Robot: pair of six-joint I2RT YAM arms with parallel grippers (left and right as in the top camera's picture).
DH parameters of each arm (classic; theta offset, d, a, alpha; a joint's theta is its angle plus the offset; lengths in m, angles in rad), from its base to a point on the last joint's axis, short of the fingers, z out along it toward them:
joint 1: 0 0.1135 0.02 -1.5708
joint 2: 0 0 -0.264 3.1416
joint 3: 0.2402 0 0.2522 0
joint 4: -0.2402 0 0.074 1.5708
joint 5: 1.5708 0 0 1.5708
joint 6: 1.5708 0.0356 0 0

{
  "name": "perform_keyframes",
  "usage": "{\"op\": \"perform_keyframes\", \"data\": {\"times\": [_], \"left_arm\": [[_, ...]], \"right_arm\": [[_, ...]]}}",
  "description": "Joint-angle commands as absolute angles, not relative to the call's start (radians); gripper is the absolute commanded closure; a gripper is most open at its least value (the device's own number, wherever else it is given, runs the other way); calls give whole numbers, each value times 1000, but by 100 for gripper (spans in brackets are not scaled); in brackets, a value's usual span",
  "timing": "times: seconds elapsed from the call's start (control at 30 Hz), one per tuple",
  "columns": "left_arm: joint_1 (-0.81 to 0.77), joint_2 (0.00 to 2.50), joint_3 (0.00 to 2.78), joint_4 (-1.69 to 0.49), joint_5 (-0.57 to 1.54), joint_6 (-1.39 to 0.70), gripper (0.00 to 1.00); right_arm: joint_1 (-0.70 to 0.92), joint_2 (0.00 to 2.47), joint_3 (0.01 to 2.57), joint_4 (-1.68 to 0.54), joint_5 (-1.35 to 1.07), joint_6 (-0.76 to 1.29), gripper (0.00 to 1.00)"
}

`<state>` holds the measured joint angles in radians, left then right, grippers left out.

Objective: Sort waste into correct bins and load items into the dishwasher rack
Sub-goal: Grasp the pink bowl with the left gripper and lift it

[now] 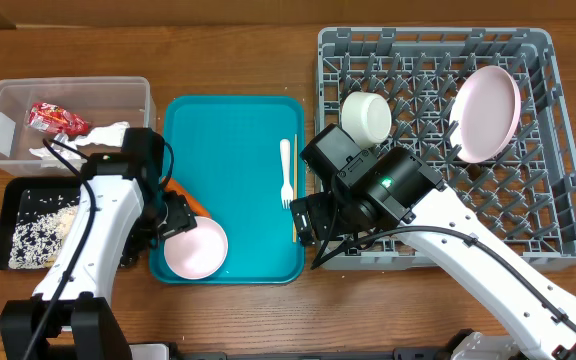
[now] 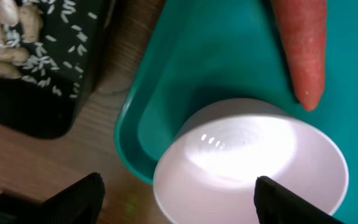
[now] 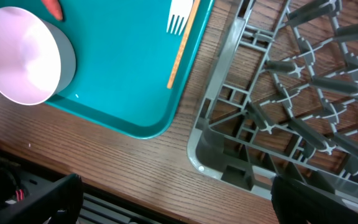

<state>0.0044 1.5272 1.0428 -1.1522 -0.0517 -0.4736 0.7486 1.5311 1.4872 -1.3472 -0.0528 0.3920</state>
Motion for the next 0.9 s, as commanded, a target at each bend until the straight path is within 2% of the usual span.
{"op": "perform_keyframes", "data": {"times": [0.0, 0.2, 0.43, 0.5, 0.53, 0.6, 0.63, 0.67, 0.87], "left_arm": [[6, 1518, 982, -1107, -33, -494, 19], [6, 1518, 883, -970, 46, -464, 22], [6, 1518, 869, -936, 71, -463, 25], [6, 1518, 863, -923, 71, -463, 29], [6, 1518, 861, -921, 71, -464, 36], [6, 1518, 860, -923, 72, -464, 76], [6, 1518, 860, -924, 76, -464, 88], [6, 1518, 861, -926, 82, -464, 96], [6, 1518, 874, -939, 184, -422, 96]], "right_arm": [[752, 1532, 1493, -1345, -73, 398, 0], [752, 1532, 1493, -1345, -74, 398, 0], [752, 1532, 1494, -1343, -73, 397, 0], [752, 1532, 1494, -1340, -73, 397, 0], [752, 1532, 1494, -1338, -73, 398, 0], [752, 1532, 1493, -1338, -73, 398, 0], [752, 1532, 1494, -1338, -73, 398, 0], [752, 1532, 1494, -1338, -73, 398, 0], [752, 1532, 1493, -1321, -73, 398, 0]]}}
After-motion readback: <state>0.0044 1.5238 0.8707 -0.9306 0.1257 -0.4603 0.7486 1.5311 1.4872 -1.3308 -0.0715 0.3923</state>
